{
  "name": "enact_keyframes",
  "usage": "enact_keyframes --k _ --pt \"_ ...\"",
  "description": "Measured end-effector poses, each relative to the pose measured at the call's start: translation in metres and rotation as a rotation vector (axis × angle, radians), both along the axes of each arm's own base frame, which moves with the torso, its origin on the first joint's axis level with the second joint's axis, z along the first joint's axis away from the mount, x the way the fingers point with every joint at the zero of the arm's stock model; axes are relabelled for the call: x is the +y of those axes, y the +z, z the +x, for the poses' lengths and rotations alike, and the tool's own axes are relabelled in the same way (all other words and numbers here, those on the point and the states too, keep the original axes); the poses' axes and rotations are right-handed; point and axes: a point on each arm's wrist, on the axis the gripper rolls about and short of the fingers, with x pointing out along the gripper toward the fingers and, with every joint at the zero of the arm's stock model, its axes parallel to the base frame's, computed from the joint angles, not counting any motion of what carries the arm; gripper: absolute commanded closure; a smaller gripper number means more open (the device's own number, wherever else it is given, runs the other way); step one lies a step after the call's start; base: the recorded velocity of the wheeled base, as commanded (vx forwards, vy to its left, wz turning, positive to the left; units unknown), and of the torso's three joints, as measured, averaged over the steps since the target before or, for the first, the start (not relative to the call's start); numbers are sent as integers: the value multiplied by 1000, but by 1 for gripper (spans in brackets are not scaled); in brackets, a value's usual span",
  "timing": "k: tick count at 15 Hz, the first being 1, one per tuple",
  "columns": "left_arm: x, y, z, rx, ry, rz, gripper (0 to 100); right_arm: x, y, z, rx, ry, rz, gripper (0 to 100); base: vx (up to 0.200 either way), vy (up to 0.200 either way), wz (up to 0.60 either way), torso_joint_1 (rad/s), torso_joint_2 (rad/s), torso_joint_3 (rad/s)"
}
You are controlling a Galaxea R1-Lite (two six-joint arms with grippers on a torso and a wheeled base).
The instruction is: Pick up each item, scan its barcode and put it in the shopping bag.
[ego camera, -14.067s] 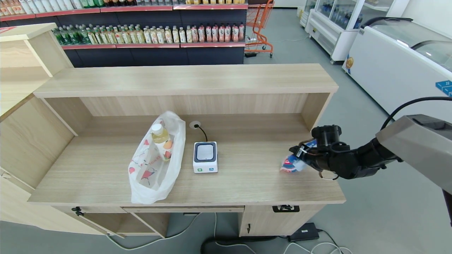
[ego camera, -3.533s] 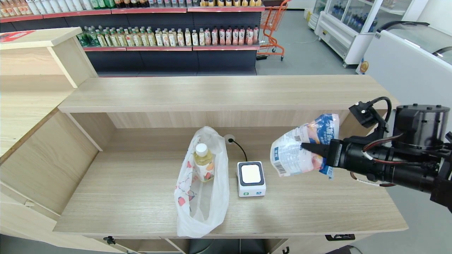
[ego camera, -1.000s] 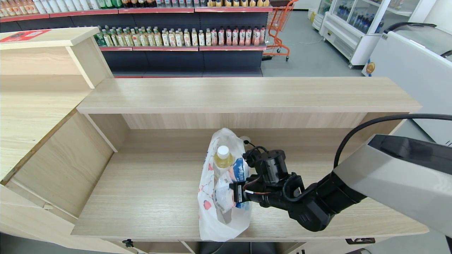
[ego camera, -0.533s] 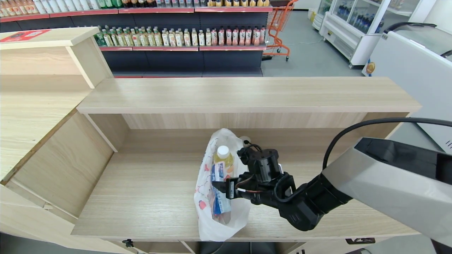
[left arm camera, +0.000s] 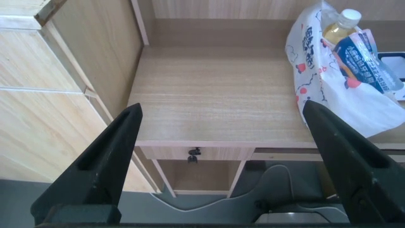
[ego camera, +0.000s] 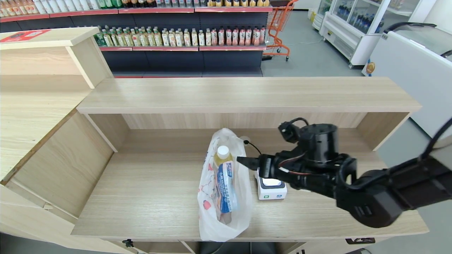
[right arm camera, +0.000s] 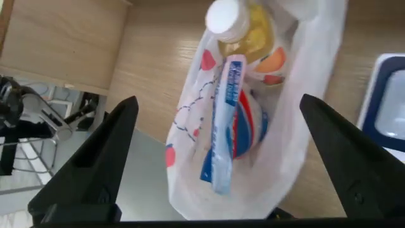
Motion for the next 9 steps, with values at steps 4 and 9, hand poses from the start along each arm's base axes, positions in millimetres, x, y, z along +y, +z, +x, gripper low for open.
enact_keyframes --k 4,9 --pt "0 0 0 0 0 0 0 -114 31 -45 -93 -214 -178 0 0 0 0 0 0 0" --pt "0 0 0 0 0 0 0 -181 8 -169 -126 -401 -292 0 0 0 0 0 0 0"
